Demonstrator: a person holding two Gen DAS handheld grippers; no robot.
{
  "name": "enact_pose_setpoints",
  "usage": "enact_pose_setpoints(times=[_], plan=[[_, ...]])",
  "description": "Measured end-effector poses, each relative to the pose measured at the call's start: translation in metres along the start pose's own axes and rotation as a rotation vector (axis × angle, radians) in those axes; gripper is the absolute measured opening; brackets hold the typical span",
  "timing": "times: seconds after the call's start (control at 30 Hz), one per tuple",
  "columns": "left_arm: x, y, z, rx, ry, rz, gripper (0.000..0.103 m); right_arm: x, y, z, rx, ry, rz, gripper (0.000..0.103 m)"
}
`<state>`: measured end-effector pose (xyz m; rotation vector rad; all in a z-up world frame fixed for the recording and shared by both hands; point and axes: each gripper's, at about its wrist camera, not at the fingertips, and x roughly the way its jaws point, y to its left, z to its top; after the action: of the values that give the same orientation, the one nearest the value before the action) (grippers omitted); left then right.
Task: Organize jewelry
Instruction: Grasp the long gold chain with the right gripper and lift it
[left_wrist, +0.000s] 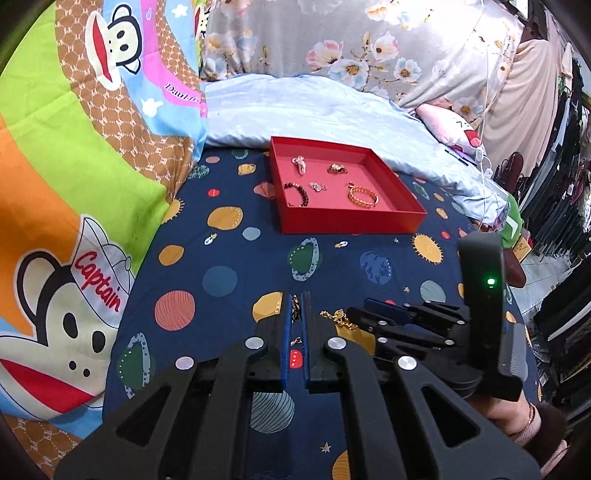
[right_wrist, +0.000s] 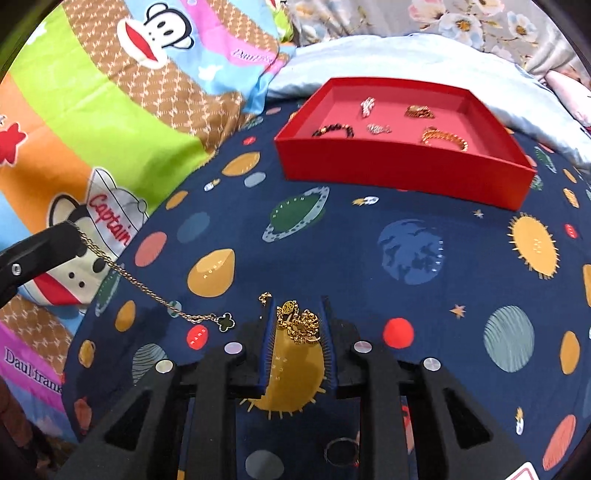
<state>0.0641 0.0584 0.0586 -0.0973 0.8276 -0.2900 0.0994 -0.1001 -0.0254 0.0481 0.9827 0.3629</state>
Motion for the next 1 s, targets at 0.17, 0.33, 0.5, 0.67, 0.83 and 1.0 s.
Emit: enact_pose_setpoints(times=[0.17, 0.33, 0.5, 0.67, 0.83, 1.0], plan=[[0.005, 0.003, -0.001, -0.004, 0.011, -0.003, 0.004, 0.010, 0.002, -0.002, -0.010, 0.013, -0.017, 0.019], [0.006, 0.005, -0.001, -0.010, 0.012, -0.007, 0.004, 0.008, -0.001, -0.002, -0.007, 0.015, -0.034, 0.006], [0.005, 0.006, -0.001, -0.009, 0.007, -0.007, 0.004, -0.006, -0.003, -0.002, 0.012, -0.017, -0.029, 0.003], [-0.004, 0.002, 0.003, -0.001, -0.014, -0.010, 0.004, -0.034, -0.003, 0.004, 0.013, -0.075, -0.027, 0.003], [-0.013, -0.006, 0.007, 0.014, -0.033, -0.016, 0.004, -0.064, -0.003, 0.011, 0.007, -0.131, -0.030, 0.003], [-0.023, -0.016, 0.018, 0.039, -0.062, -0.041, 0.004, -0.090, -0.007, 0.017, 0.008, -0.173, -0.031, 0.003]])
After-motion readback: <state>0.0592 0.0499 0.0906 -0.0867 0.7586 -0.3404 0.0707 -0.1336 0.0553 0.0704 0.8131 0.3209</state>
